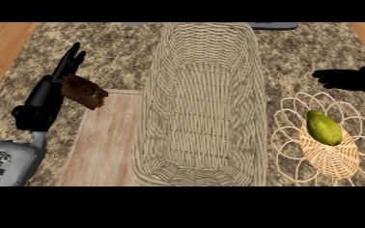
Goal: Pick the pear from the placemat and place it in the basket
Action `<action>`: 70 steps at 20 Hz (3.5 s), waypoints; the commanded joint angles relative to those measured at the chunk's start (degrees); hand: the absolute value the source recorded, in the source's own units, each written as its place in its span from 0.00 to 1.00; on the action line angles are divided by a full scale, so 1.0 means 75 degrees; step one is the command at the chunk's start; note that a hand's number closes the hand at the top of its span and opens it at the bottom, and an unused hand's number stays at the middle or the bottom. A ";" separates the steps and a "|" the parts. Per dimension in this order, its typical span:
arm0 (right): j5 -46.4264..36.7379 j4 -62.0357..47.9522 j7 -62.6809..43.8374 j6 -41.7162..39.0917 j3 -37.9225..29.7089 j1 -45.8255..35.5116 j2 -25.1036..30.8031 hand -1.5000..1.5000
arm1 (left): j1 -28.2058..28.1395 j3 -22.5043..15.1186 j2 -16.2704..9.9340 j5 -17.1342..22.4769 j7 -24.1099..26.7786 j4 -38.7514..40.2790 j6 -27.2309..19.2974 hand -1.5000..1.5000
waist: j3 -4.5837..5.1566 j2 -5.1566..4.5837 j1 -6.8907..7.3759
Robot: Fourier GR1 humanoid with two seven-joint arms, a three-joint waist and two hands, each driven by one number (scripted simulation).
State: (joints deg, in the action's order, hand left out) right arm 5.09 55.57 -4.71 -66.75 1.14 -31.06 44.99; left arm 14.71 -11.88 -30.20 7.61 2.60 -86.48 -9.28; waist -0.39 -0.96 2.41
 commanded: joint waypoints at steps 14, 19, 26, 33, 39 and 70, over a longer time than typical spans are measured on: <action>-0.2620 -0.1074 0.4027 0.1287 0.1112 0.0361 -0.0520 0.00 | -0.0027 0.0421 -0.0005 -0.0032 -0.0362 -0.0264 0.0334 0.50 | 0.0023 0.0060 -0.0103; -0.2693 -0.1557 0.4519 0.1316 0.1375 0.0148 -0.0480 0.00 | 0.0083 0.0353 0.0201 -0.0323 -0.0519 -0.0271 0.0176 0.50 | 0.0030 0.0074 -0.0142; -0.2943 -0.1959 0.5305 0.1749 0.1935 0.0278 -0.0338 0.00 | -0.0180 0.0497 0.0284 -0.0333 -0.0291 -0.0285 0.0330 0.50 | 0.0035 0.0088 -0.0158; -0.3032 -0.2354 0.5353 0.2047 0.2429 0.0127 -0.0573 0.00 | -0.0276 0.0593 0.0339 -0.0373 -0.0250 -0.0261 0.0506 0.50 | 0.0043 0.0101 -0.0190; -0.3189 -0.2923 0.5757 0.2599 0.2861 0.0133 -0.0764 0.00 | -0.0265 0.0869 0.0233 -0.0440 -0.0065 0.0058 0.0577 0.50 | 0.0037 0.0058 -0.0117; -0.3795 -0.0410 0.1625 1.0260 0.1506 -0.0288 -0.0366 1.00 | -0.0589 0.1086 0.0572 -0.0773 -0.0319 -0.0246 0.0453 0.50 | 0.0065 0.0267 -0.0673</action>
State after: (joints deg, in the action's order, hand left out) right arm -27.74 45.51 8.67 7.06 17.24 -32.08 42.93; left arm 9.21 -4.38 -26.05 2.06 1.63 -88.62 -5.18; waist 0.12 0.75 -1.50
